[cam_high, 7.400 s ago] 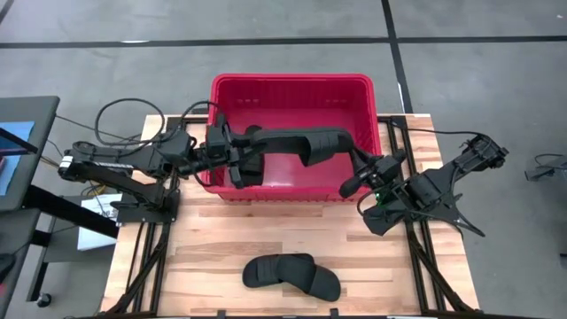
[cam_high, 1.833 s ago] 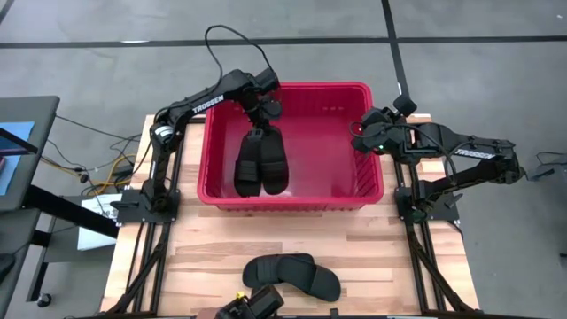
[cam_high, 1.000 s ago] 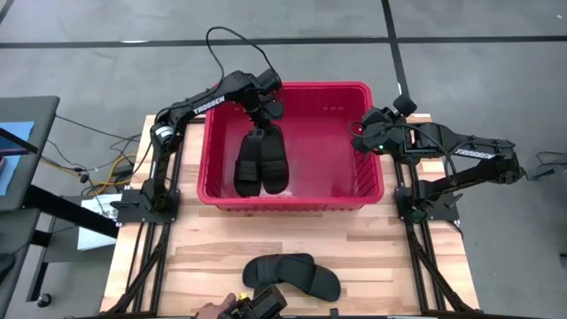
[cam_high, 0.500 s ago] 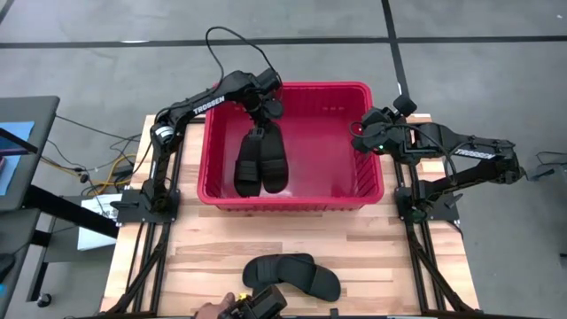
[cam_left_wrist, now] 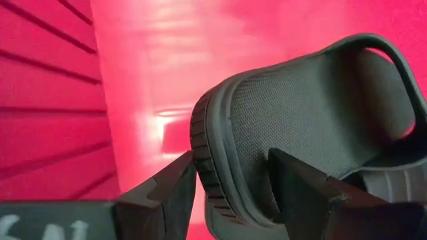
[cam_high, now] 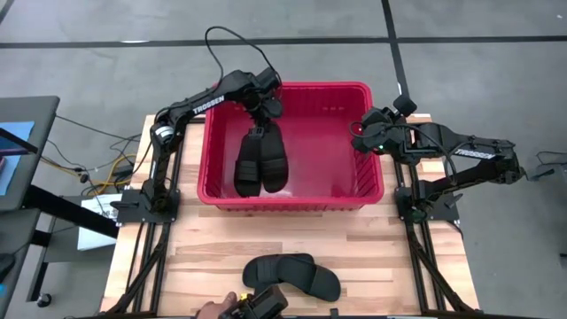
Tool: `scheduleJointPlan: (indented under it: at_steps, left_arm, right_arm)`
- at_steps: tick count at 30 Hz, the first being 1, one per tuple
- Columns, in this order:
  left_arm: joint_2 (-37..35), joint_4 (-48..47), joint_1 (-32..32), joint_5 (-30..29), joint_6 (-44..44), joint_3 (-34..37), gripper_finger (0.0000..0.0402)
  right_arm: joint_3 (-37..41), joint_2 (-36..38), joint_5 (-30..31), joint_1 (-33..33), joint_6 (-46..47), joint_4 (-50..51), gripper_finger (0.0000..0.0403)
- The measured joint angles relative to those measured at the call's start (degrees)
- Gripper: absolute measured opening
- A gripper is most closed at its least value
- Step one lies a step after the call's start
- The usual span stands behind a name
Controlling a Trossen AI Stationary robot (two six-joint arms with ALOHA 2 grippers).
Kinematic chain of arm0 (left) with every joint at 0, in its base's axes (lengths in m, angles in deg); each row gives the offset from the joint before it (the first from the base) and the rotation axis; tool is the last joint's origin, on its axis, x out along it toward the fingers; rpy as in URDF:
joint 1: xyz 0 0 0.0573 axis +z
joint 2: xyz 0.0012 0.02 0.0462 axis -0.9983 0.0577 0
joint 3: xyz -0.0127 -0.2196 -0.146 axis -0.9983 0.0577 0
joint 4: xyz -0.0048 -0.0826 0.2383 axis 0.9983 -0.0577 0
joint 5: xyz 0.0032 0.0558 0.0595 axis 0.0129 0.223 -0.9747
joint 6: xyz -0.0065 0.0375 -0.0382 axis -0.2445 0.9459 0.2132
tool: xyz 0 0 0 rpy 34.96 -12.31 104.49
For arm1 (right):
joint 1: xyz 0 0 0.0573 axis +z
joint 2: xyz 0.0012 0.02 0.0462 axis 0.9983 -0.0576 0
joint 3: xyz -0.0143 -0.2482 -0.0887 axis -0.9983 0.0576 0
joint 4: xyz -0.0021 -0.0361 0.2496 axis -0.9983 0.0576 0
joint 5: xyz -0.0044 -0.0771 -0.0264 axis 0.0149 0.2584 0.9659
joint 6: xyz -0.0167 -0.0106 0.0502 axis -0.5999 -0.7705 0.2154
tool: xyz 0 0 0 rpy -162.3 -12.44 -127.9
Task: Pick and place slides into bin
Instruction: Put the top slide into the organizer bin, then put the right slide into the organizer bin
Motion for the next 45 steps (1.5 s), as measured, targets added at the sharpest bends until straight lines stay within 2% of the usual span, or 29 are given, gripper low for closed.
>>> scheduleJointPlan:
  at_steps: [22,45]
  left_arm:
    - [-0.1,2.4,-0.9,-1.6,0.5,0.0,0.0178]
    - [-0.1,3.5,-0.9,-2.9,-0.6,0.0,0.0218]
  right_arm:
    - [0.0,0.0,0.0,0.0,0.0,0.0,0.0056]
    - [0.0,0.0,0.0,0.0,0.0,0.0,0.0056]
